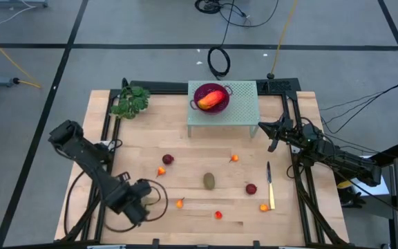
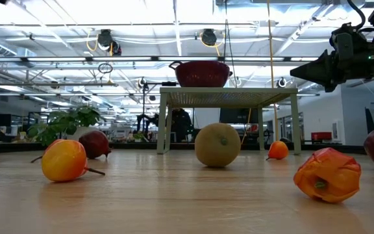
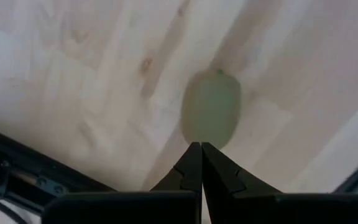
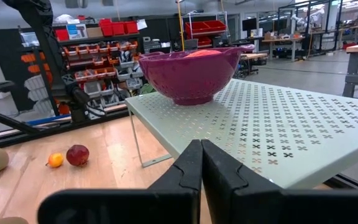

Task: Pick & Place Fruit
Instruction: Put the kiwi in the violet strainer bowl on the shelf

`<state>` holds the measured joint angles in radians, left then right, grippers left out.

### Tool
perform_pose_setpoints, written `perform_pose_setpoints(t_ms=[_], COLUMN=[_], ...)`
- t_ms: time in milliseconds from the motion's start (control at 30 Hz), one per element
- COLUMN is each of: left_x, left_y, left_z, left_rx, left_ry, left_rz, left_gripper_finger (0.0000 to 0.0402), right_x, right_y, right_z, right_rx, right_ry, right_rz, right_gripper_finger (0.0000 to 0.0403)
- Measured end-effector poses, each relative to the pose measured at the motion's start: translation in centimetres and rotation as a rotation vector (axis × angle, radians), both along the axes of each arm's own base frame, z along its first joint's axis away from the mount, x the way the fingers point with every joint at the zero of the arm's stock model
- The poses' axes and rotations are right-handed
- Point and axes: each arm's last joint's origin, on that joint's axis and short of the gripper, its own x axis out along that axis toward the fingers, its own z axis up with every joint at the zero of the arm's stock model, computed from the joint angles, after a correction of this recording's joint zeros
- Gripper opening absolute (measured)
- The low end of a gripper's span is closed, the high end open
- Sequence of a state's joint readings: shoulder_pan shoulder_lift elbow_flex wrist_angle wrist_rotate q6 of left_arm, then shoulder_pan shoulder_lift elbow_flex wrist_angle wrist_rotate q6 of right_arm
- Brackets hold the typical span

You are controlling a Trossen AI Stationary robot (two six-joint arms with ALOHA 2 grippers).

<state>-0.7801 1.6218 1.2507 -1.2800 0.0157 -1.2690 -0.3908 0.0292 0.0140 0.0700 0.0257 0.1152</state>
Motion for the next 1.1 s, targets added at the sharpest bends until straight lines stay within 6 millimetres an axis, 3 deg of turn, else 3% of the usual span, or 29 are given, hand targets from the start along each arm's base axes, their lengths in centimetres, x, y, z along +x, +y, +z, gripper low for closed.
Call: perform_pose_setpoints(t_ms=[500,633,967,1100], left_x=[-1.2,-1.1,-1.0,-0.9], left_y=[-1.3,-1.3,-1.3,-1.2], left_z=[0.0,0.0,0.0,0.0], left_rx=[0.062,0.070,0.088,0.100], left_ry=[-0.086,-0.110,-0.144,-0.158], left_rz=[0.024,0.021,0.057,0.055], left_gripper_finger=[0.0066,0.0115,0.0281,0.0323], right_x=[0.0,0.0,0.0,0.0], right_y=[0.0,0.0,0.0,0.0], right_z=[0.0,0.0,0.0,0.0], right_rx=[-0.004,-0.004,-0.004,-0.004], right_ry=[0.002,0.001,0.002,0.002], right_rz=[0.000,0.000,0.000,0.000], right_gripper_finger=[0.0000,0.0000,0.0000,0.0000])
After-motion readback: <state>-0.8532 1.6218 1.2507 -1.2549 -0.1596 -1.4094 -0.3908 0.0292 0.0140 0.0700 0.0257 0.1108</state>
